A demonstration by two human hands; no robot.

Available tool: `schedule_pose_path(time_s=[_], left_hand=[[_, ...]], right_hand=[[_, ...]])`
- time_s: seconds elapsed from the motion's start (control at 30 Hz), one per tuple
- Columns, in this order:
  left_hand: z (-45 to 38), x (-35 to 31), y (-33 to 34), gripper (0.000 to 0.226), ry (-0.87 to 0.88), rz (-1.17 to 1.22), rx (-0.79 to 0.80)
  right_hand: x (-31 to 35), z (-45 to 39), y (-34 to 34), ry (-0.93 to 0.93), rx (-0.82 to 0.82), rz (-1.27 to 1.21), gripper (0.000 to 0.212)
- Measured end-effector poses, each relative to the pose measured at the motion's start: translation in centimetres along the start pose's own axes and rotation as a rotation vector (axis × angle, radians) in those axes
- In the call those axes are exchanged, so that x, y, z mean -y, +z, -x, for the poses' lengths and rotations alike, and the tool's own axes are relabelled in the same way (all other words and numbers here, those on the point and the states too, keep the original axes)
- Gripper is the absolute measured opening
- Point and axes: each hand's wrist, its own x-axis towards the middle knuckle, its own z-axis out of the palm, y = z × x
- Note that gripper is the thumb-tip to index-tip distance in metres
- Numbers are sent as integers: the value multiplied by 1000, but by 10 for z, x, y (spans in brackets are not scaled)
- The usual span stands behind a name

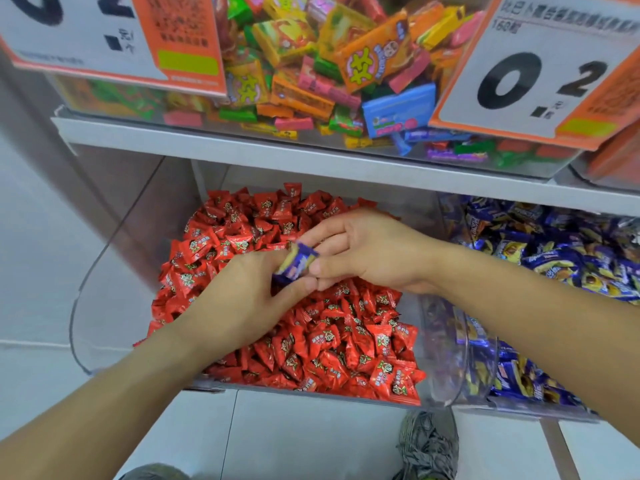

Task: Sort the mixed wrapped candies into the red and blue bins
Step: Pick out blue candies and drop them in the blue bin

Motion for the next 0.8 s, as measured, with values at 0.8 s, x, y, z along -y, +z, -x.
schedule_pose_path(time_s=[0.8], left_hand=[[6, 19, -8, 55, 28, -9, -11]], right_hand=[[-1, 12, -30, 142, 5, 1233, 63]])
